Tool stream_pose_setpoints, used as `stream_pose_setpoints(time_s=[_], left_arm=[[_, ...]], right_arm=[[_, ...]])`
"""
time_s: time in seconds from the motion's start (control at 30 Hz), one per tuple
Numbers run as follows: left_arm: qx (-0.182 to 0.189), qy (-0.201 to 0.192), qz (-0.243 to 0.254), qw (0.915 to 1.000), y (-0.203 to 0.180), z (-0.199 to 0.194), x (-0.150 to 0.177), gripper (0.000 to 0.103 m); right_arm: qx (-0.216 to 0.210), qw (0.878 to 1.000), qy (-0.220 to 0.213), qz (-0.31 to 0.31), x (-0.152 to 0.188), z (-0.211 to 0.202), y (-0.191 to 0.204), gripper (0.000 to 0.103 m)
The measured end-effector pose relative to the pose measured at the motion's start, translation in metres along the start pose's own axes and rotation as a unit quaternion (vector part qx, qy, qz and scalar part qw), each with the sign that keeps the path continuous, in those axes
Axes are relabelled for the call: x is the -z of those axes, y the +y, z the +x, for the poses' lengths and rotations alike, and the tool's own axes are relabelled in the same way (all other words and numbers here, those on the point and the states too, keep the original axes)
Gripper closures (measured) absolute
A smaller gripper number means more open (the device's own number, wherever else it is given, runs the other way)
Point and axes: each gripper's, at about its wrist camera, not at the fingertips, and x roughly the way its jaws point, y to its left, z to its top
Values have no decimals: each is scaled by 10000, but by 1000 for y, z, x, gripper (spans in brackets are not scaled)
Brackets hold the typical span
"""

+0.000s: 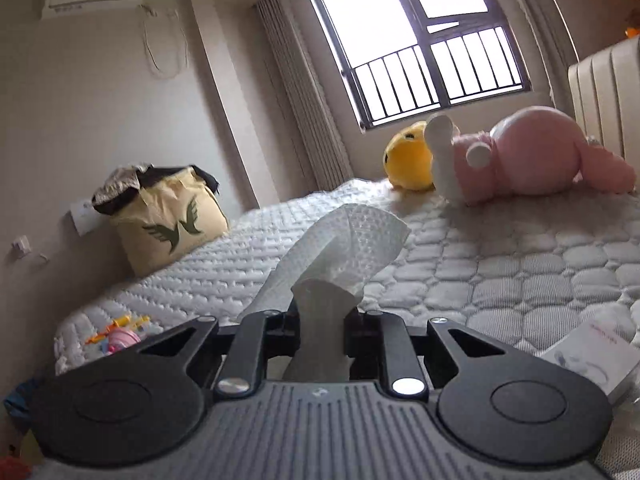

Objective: Clean container
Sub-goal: 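Wipe the doll's back with the tissue while the left gripper turns it, then lower the crocheted doll toward the mattress with the left gripper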

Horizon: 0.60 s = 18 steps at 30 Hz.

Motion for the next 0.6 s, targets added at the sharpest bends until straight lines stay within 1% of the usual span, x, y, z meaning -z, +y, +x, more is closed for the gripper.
stream_pose_setpoints(time_s=[0.07,0.17,0.27,0.3,0.33,0.4,0.47,0.6], left_arm=[[-19,-58,-78,10000,2,-2,-1,36],[22,-72,-199,9998,6,-3,-1,33],[37,-73,-264,9996,9,-4,-2,32],[45,-83,-278,9996,9,-4,-2,29],[53,-91,-293,9995,10,-5,-2,27],[66,-105,-324,9994,11,-5,-2,27],[83,-95,-351,9993,11,-5,-2,26],[65,6,-353,9994,11,-2,-1,27]], right_arm=[[243,9997,98,-15,9,6,-3,83],[454,9987,219,36,18,5,-10,83],[1030,9931,418,-368,27,2,-11,83],[1216,9901,487,-506,30,2,-11,83],[1347,9877,533,-586,32,2,-11,83],[1607,9822,623,-744,36,1,-11,83],[1721,9795,657,-809,38,0,-12,83],[1687,9792,664,-911,34,4,-8,83]])
